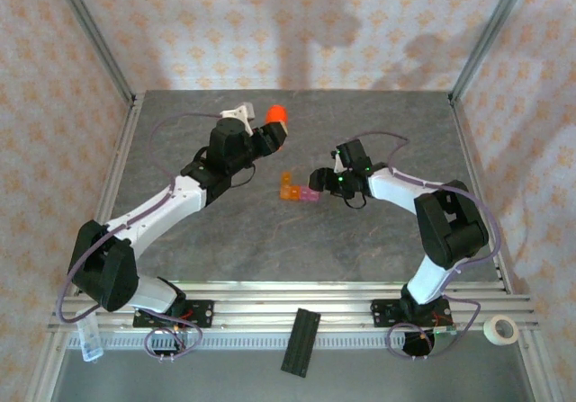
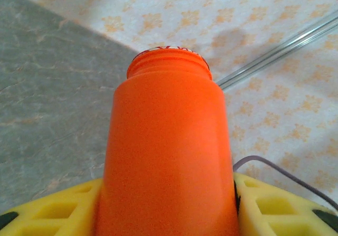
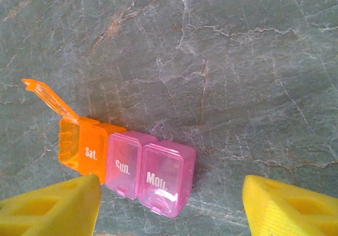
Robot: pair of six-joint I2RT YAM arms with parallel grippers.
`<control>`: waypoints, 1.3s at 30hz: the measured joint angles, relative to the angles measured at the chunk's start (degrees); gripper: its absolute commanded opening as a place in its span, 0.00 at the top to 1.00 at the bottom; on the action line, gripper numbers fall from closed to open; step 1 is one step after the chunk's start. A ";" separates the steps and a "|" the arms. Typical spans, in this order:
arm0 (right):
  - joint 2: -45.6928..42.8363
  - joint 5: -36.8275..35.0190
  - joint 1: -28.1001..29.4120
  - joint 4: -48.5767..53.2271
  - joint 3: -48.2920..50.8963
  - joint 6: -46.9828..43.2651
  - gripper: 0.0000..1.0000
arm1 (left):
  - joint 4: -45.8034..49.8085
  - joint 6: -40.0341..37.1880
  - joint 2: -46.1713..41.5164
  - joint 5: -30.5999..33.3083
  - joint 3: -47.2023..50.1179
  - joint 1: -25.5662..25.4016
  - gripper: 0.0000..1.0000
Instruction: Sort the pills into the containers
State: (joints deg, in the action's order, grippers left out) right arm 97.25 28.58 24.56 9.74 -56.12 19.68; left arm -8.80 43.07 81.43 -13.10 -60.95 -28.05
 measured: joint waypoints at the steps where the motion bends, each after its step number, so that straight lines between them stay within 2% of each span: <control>1: 0.00 0.00 0.00 -0.26 0.17 0.17 0.29 | -0.33 -0.11 -0.09 0.11 0.00 -0.09 1.00; 19: -1.01 0.59 1.31 -1.95 0.59 1.20 0.29 | -0.13 -1.62 -0.50 0.33 -4.92 -0.85 1.00; 26: -0.46 -2.08 5.16 3.50 -3.26 -4.57 0.24 | 0.85 -1.62 -0.61 0.35 -5.42 -0.90 1.00; 39: 4.81 -10.19 9.44 8.61 -6.84 -13.42 0.23 | 3.43 -1.62 -0.63 1.62 -8.15 -0.90 1.00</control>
State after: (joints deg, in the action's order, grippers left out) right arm 102.06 18.39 34.00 18.35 -62.96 6.26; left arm -5.37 41.45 80.79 -11.49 -69.10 -28.95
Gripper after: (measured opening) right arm 0.772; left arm 0.515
